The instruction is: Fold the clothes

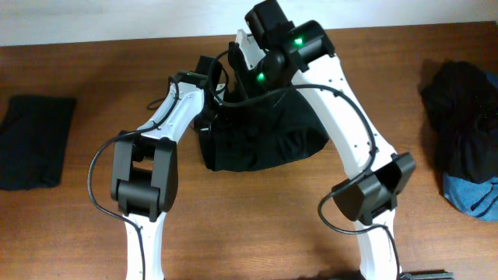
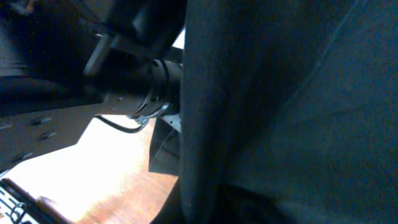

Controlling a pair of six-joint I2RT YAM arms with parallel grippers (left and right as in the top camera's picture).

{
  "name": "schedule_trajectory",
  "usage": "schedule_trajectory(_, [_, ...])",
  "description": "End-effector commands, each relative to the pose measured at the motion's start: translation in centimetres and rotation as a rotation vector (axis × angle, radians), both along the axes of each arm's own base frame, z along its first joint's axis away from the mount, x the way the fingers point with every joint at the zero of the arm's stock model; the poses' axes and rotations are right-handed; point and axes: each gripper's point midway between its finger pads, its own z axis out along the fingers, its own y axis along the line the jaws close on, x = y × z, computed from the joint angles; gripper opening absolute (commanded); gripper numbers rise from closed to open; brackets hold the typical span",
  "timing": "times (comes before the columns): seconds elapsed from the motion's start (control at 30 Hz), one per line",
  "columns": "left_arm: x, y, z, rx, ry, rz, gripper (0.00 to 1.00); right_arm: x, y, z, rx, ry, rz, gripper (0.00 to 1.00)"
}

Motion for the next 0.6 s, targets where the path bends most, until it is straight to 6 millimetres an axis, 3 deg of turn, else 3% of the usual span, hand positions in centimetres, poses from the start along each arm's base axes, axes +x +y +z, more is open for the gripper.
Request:
schedule_trajectory(0.0, [0.9,2.3,-1.7,0.057,0.018,0.039,0.00,0.4,0.6,-1.7,-0.007,0.025,-0.001,0.04])
schedule_trajectory(0.3, [4.1,5.4,6.6,0.015,-0.147,0.108,0.00,0.8,0.8,-4.2,-0.031,0.069,0.000,0.04])
schedule_trajectory(0.43, [4.3,6.2,8.9,0.007,-0.192,0.124,0.00,0.9,1.4,-5.7,-0.042,0.091,0.009,0.04])
schedule_trajectory(0.57, [4.3,6.4,9.9,0.020,-0.216,0.114,0.00,0.5,2.3,-7.3,-0.057,0.116,0.028,0.04])
